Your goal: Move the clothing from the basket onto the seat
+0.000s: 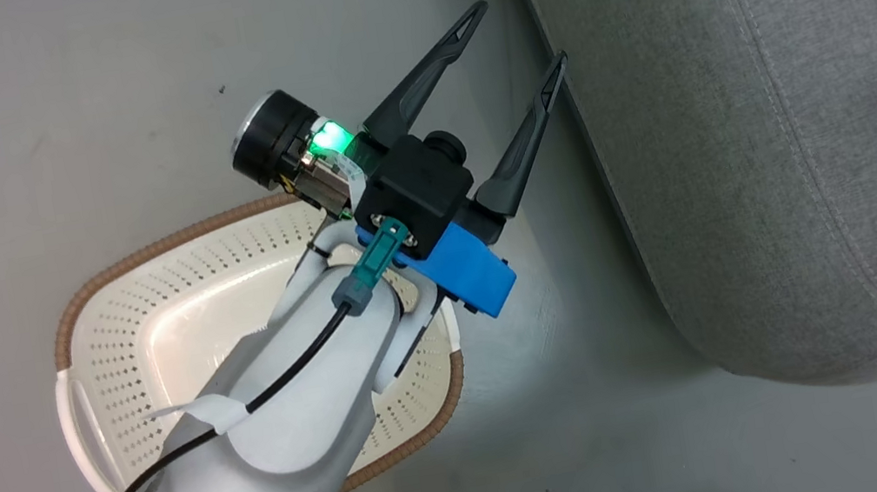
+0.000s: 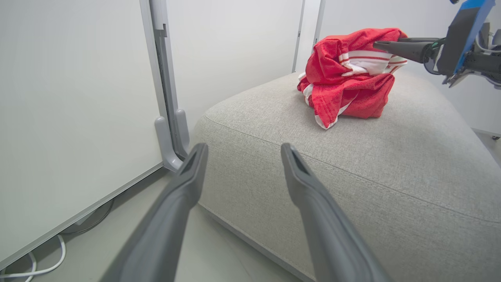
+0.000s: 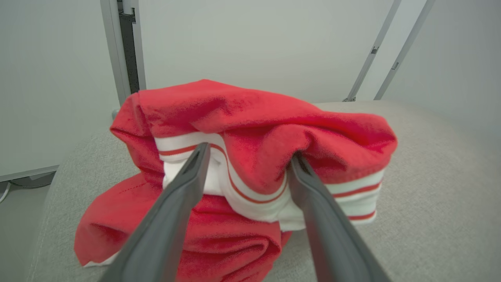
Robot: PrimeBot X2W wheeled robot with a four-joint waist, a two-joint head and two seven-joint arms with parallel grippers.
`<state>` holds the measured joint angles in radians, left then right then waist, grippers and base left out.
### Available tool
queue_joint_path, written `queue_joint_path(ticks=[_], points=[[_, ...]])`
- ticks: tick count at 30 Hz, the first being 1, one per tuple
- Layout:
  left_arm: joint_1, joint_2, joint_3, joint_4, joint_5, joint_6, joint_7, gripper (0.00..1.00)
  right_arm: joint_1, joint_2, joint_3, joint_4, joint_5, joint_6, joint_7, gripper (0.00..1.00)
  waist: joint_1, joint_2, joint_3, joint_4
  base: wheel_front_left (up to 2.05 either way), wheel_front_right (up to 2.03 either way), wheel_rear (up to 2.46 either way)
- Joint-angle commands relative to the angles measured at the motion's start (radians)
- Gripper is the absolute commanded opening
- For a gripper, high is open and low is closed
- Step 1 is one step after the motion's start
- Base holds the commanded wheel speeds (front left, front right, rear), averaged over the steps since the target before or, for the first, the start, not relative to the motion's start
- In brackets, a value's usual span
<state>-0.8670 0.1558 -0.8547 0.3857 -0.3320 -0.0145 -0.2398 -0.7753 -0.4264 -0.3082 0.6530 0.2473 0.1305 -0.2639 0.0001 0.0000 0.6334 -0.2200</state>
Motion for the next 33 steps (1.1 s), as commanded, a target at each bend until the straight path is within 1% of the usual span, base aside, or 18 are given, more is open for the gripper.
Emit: queue_joint_path(ticks=[1, 7, 13, 19, 20, 21, 27, 33], points=[[0.020, -0.004, 0.008, 0.004, -0.006, 0.007, -0.009, 1.00, 0.030, 0.007, -0.004, -0.033, -0.014, 0.001, -0.001, 1.00, -0.0001, 0.0000, -0.056, 0.015, 0.00, 0.00, 0.00], [0.109, 0.000, 0.055, 0.007, -0.040, 0.032, -0.025, 1.00, 0.182, 0.065, -0.035, -0.147, -0.063, 0.001, 0.000, 1.00, -0.0001, 0.0000, -0.181, 0.036, 0.00, 0.00, 0.00], [0.225, 0.023, 0.152, -0.053, -0.033, 0.067, -0.026, 1.00, 0.294, 0.118, 0.023, -0.265, -0.084, 0.000, -0.001, 1.00, -0.0001, 0.0000, -0.277, 0.058, 0.00, 0.00, 0.00], [0.347, 0.035, 0.285, -0.104, -0.007, 0.091, -0.026, 1.00, 0.373, 0.164, 0.103, -0.374, -0.068, 0.000, -0.001, 1.00, -0.0001, 0.0000, -0.349, 0.098, 0.00, 0.00, 0.00], [0.365, 0.034, 0.308, -0.111, -0.001, 0.092, -0.026, 1.00, 0.387, 0.171, 0.119, -0.387, -0.067, 0.001, -0.001, 1.00, -0.0001, 0.0000, -0.360, 0.106, 0.00, 0.00, 0.00], [0.365, 0.034, 0.308, -0.111, -0.001, 0.092, -0.026, 1.00, 0.387, 0.171, 0.119, -0.387, -0.067, 0.001, -0.001, 1.00, -0.0001, 0.0000, -0.360, 0.106, 0.00, 0.00, 0.00], [0.468, 0.019, 0.445, -0.144, 0.040, 0.088, -0.026, 1.00, 0.449, 0.203, 0.184, -0.446, -0.065, 0.001, -0.001, 1.00, -0.0001, 0.0000, -0.425, 0.156, 0.00, 0.00, 0.00], [0.569, -0.004, 0.551, -0.143, 0.074, 0.068, -0.026, 1.00, 0.510, 0.239, 0.243, -0.480, -0.048, 0.001, -0.001, 1.00, -0.0001, 0.0000, -0.496, 0.198, 0.00, 0.00, 0.00]])
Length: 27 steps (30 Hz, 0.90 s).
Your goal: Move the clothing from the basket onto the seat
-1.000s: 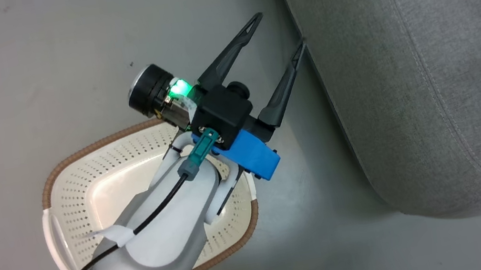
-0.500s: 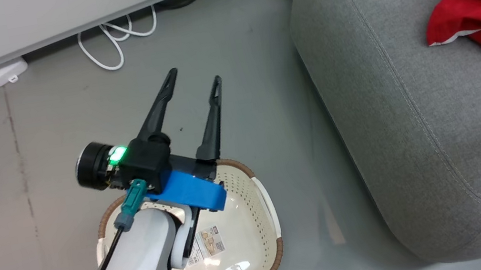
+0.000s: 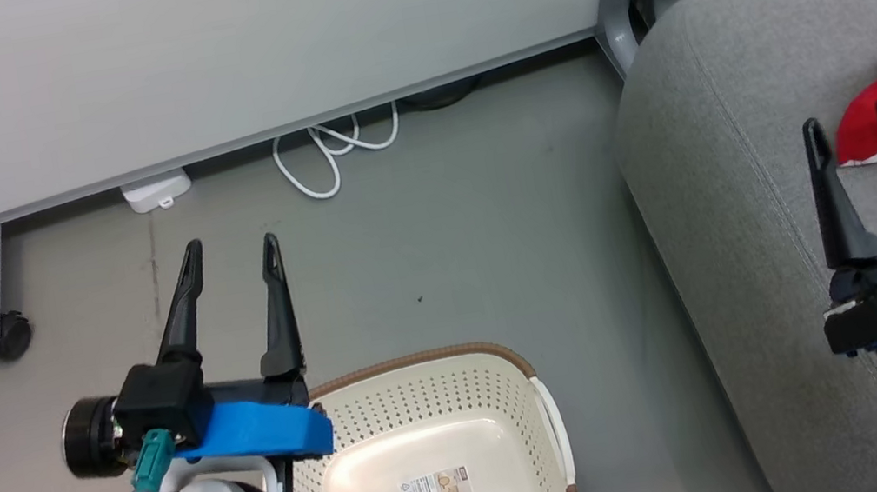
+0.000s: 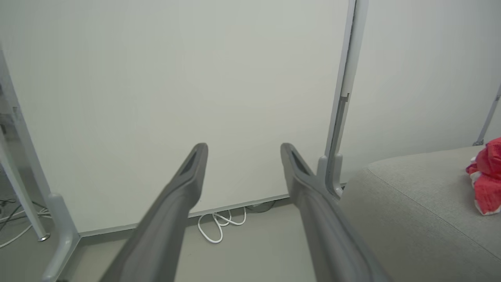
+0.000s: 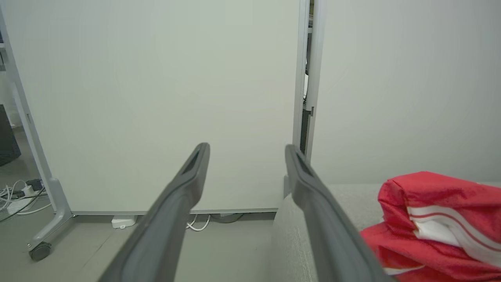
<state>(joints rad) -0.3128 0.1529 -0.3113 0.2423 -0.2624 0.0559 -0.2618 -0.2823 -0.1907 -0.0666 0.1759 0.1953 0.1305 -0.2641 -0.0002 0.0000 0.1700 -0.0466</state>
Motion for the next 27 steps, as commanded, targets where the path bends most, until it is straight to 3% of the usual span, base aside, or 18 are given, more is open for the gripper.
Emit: queue_joint_path(ticks=[1, 15, 27], points=[[0.030, -0.006, 0.025, 0.000, 0.009, -0.007, -0.004, 1.00, 0.027, 0.006, 0.010, -0.007, 0.005, 0.001, 0.000, 1.00, 0.0002, 0.0000, -0.041, 0.028, 0.00, 0.00, 0.00], [0.202, -0.049, 0.158, 0.016, 0.071, -0.067, -0.004, 1.00, 0.179, 0.062, 0.034, 0.005, -0.020, 0.001, 0.000, 1.00, 0.0002, 0.0000, -0.156, 0.060, 0.00, 0.00, 0.00], [0.249, -0.077, 0.204, 0.011, 0.104, -0.106, -0.005, 1.00, 0.237, 0.098, 0.020, 0.053, -0.038, 0.001, 0.000, 1.00, 0.0002, 0.0000, -0.178, 0.082, 0.00, 0.00, 0.00]])
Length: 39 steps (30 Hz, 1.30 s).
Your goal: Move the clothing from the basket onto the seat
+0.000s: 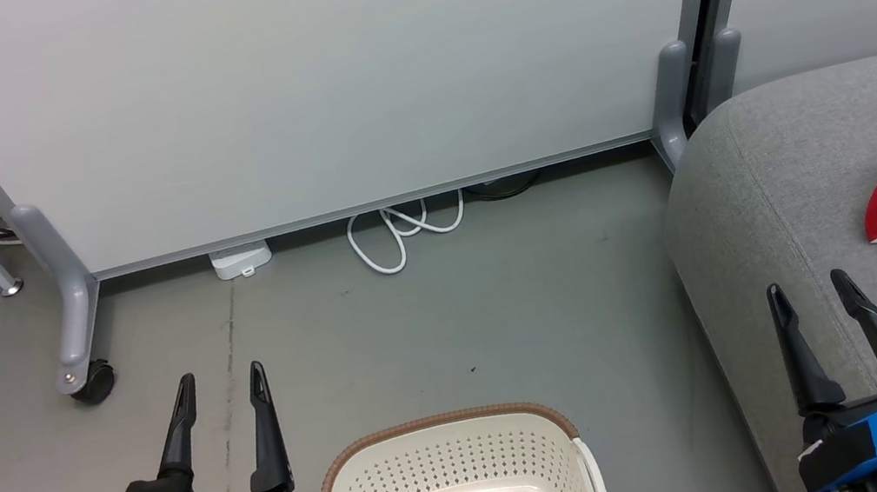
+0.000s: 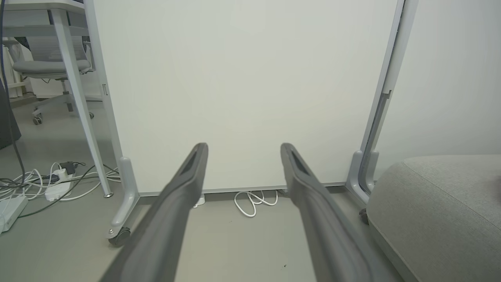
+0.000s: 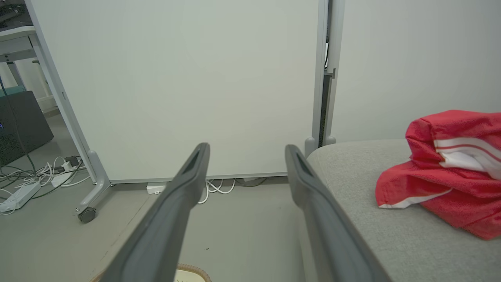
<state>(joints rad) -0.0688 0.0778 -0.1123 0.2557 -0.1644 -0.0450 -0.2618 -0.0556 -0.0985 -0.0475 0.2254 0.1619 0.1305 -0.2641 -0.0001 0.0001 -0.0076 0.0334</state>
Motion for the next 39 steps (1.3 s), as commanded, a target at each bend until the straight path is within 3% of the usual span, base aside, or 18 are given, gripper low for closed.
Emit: queue_joint_path(ticks=[1, 23, 24, 27, 39], points=[[0.007, -0.003, 0.008, -0.002, 0.008, -0.007, -0.005, 1.00, 0.010, 0.007, 0.000, 0.006, -0.005, 0.001, 0.000, 1.00, 0.0001, -0.0001, -0.001, 0.005, 0.00, 0.00, 0.00], [0.010, -0.024, 0.042, 0.017, 0.043, -0.022, -0.005, 1.00, -0.003, 0.020, 0.008, 0.025, -0.006, 0.001, 0.000, 1.00, 0.0001, -0.0001, -0.014, 0.023, 0.00, 0.00, 0.00], [0.007, -0.023, 0.037, 0.020, 0.035, -0.025, 0.001, 0.00, 0.000, 0.018, 0.008, 0.025, -0.008, 0.000, 0.000, 0.00, 0.0001, -0.0001, -0.014, 0.023, 0.00, 0.00, 0.00], [0.019, -0.024, 0.041, 0.044, 0.021, -0.025, 0.010, 0.00, 0.004, 0.021, 0.004, 0.050, 0.004, 0.000, 0.006, 0.00, 0.0001, -0.0001, -0.014, 0.023, 0.00, 0.00, 0.00], [0.006, -0.025, 0.074, 0.036, -0.217, -0.035, 0.072, 0.00, -0.007, 0.025, -0.010, 0.044, 0.239, 0.000, 0.069, 0.00, 0.0001, -0.0001, -0.012, 0.017, 0.00, 0.00, 0.00]])
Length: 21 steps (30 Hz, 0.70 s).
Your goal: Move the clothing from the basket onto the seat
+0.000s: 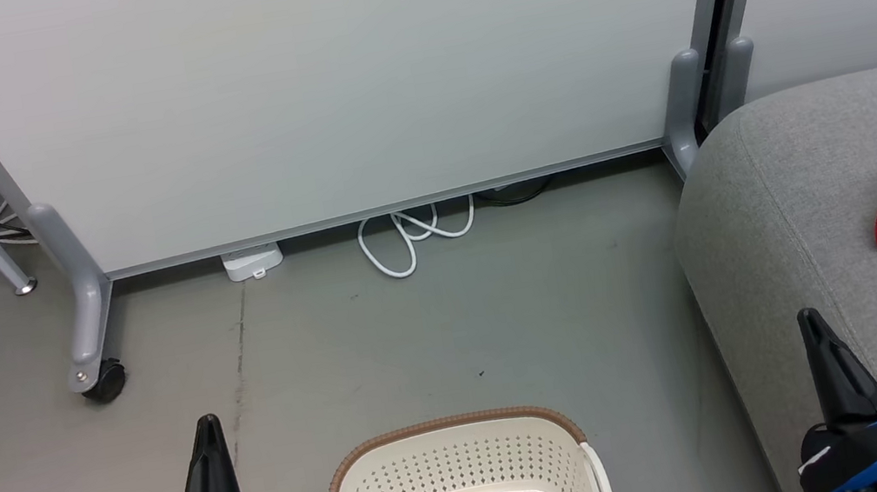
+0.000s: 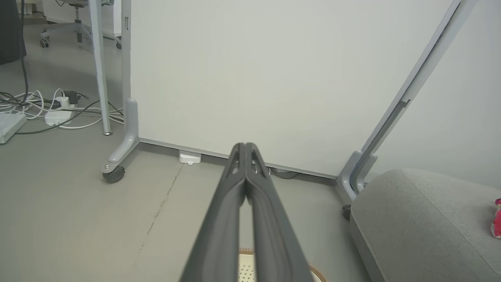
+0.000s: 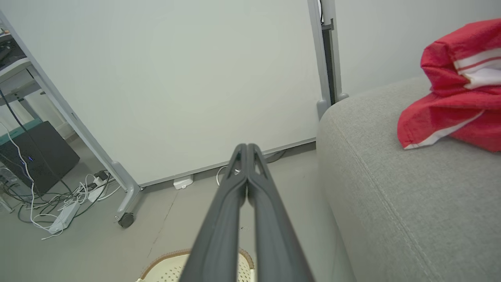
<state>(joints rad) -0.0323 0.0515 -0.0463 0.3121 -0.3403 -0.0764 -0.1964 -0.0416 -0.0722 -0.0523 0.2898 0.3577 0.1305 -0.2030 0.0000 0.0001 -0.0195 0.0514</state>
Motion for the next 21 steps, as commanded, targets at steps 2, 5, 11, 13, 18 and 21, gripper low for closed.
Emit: queue_joint_path(ticks=[2, 5, 11, 13, 18, 21], points=[[-0.031, 0.001, 0.010, -0.022, -0.060, -0.004, 0.011, 0.00, -0.022, -0.001, -0.005, -0.021, 0.061, 0.000, 0.012, 0.00, 0.0000, -0.0001, 0.000, -0.001, 0.00, 0.00, 0.00], [-0.033, 0.001, 0.016, -0.026, -0.114, -0.007, 0.023, 0.00, -0.023, 0.000, -0.007, -0.024, 0.114, 0.000, 0.024, 0.00, 0.0000, -0.0001, 0.001, -0.002, 0.00, 0.00, 0.00], [-0.036, 0.001, 0.027, -0.031, -0.216, -0.011, 0.047, 0.00, -0.027, 0.002, -0.011, -0.027, 0.214, 0.000, 0.049, 0.00, 0.0000, -0.0001, 0.002, -0.005, 0.00, 0.00, 0.00], [-0.038, 0.001, 0.031, -0.033, -0.248, -0.013, 0.055, 0.00, -0.029, 0.003, -0.012, -0.028, 0.246, 0.000, 0.057, 0.00, 0.0000, -0.0001, 0.003, -0.006, 0.00, 0.00, 0.00], [-0.042, 0.001, 0.041, -0.036, -0.326, -0.016, 0.074, 0.00, -0.032, 0.004, -0.016, -0.030, 0.323, 0.000, 0.077, 0.00, 0.0000, -0.0001, 0.004, -0.008, 0.00, 0.00, 0.00], [-0.044, 0.001, 0.047, -0.038, -0.371, -0.018, 0.085, 0.00, -0.035, 0.005, -0.018, -0.031, 0.367, 0.000, 0.088, 0.00, 0.0000, -0.0001, 0.004, -0.010, 0.00, 0.00, 0.00]])
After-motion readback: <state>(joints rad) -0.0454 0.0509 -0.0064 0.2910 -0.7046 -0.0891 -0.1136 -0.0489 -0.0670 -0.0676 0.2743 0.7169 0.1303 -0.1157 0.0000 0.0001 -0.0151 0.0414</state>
